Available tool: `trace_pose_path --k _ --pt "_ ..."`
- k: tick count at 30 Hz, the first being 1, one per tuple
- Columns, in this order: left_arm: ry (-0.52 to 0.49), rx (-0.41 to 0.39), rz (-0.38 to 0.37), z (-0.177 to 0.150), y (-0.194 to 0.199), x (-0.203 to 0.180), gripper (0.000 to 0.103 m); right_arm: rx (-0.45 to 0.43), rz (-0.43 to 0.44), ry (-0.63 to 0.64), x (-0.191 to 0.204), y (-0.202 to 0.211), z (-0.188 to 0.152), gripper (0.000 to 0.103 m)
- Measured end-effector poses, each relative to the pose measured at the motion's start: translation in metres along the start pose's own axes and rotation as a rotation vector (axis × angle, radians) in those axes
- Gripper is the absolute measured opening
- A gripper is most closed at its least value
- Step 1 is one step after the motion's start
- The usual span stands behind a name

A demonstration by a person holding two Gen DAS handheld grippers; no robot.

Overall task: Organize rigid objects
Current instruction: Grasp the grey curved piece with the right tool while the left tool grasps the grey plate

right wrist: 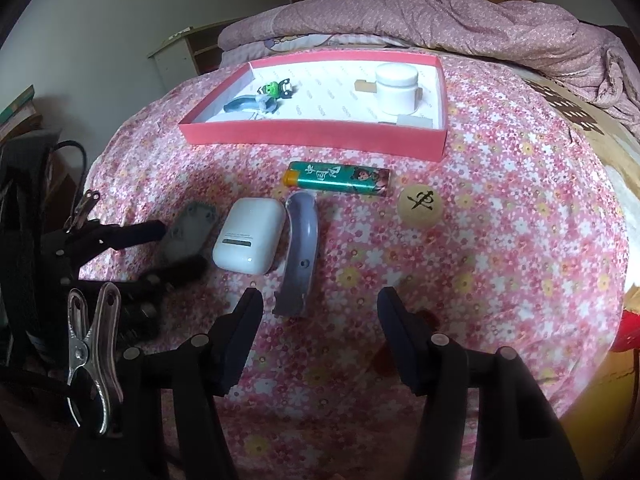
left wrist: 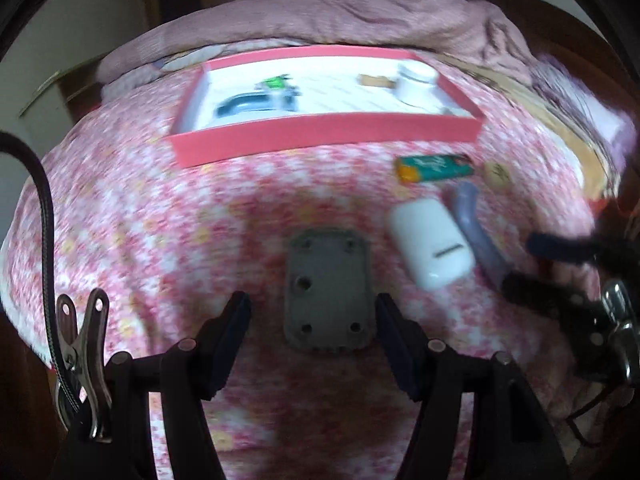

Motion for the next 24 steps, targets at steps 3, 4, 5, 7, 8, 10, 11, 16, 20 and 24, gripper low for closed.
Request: trace_pose_path --k 3,4,5,7,8,10,11,16,20,24 --pt "0.031 0.001 0.011 -0.001 -0.001 0.011 0.067 0.005 -0.003 0.002 0.002 -0.003 0.0 0.062" --pt "0.036 0.001 0.006 0.0 -0.002 0.013 0.067 0.004 -0.006 0.006 0.003 -0.004 0.001 0.061" --pt "0.035 -0.002 0.002 0.0 -0.003 0.013 0.067 0.003 -0.007 0.009 0.004 -0.004 0.001 0.058" --pt "0.018 -0.01 0.007 0.003 -0.004 0.012 0.067 0.003 0.0 0.017 0.009 -0.006 0.002 0.053" --pt "0.007 -0.012 0.006 0.003 -0.005 0.011 0.068 0.004 0.0 0.021 0.011 -0.007 0.002 0.052" --pt "0.008 -0.02 0.004 0.004 -0.007 0.01 0.07 0.011 0.0 0.034 0.015 -0.011 0.002 0.046" --pt "0.009 -0.023 0.003 0.006 -0.008 0.01 0.072 0.016 0.0 0.037 0.016 -0.014 0.001 0.043" --pt "-0.002 -0.033 0.002 0.008 -0.011 0.006 0.076 0.001 -0.027 0.065 0.019 -0.019 0.001 0.043" --pt "-0.005 -0.038 0.004 0.008 -0.012 0.008 0.077 -0.01 -0.044 0.086 0.021 -0.021 0.0 0.043" --pt "-0.006 -0.045 0.003 0.008 -0.011 0.007 0.077 -0.017 -0.026 0.068 0.019 -0.021 0.002 0.043"
Point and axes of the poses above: each gripper's, at about its wrist camera, not at the fingertips, and y roughly against the way its jaws point, x to its left, z to its top, the point moved 7 cm from there along -y, roughly the way its jaws point, and after that the axes turned 11 degrees about -y, right-handed, at the moved point
